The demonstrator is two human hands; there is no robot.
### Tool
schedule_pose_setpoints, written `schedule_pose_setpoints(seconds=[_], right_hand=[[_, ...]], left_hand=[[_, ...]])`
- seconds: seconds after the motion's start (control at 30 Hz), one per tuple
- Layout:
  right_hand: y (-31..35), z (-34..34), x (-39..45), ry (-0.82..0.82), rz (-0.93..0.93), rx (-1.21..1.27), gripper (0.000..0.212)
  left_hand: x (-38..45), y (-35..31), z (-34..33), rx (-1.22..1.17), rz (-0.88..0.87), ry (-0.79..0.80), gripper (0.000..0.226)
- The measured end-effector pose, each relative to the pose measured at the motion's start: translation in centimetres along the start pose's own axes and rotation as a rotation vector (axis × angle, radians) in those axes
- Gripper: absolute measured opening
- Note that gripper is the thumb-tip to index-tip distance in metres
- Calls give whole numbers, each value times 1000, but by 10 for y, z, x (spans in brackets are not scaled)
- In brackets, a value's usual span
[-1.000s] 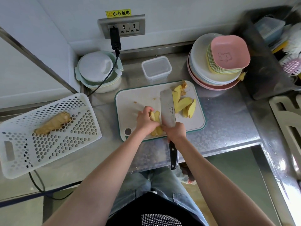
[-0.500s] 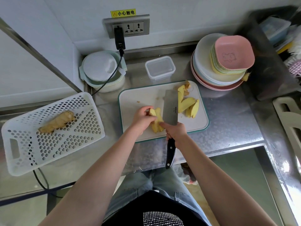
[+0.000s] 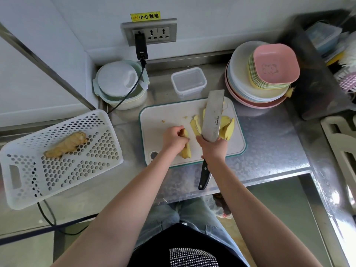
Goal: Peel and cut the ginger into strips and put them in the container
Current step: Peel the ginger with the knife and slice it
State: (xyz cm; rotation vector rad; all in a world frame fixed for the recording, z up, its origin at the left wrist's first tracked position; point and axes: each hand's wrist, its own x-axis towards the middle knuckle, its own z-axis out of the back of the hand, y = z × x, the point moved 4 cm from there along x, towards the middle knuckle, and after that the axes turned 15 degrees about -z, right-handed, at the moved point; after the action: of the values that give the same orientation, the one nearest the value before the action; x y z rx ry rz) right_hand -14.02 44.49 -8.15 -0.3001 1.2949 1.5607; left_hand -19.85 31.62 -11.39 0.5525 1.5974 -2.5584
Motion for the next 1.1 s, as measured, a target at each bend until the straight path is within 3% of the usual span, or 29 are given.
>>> schedule_pose_setpoints(seconds=[0.1,0.2,0.3,0.5,0.6,0.7,0.8,0.97,1.1], right_hand=[[4,8,-3,-62,-2,29,27],[11,26,5,-111,-5,26,27],[12,31,11,-108,37,-130,30],[4,16,7,-116,113,-225,53],[-2,13,-1,-94,177,-245,34],[-13,4,-14,6,245,-425,20],[-23,-8,-27,40,337,-671,17],[-27,-16,-32,-9,396,-808,18],[-25,-17,-31,-11,402,-822,19]], left_hand=[[1,3,4,54,9,-39,29],[7,12,18,49,49,-92,28],[10,9,16,56,27,-31,54],[1,9,13,139,-81,-40,64],[-8,20,24,138,-110,-112,34],[-22,34,26,9,0,-98,2],[-30,29,20,219,-74,62,12],[-40,10,5,856,-424,254,26],[-41,13,0,976,-443,299,36]])
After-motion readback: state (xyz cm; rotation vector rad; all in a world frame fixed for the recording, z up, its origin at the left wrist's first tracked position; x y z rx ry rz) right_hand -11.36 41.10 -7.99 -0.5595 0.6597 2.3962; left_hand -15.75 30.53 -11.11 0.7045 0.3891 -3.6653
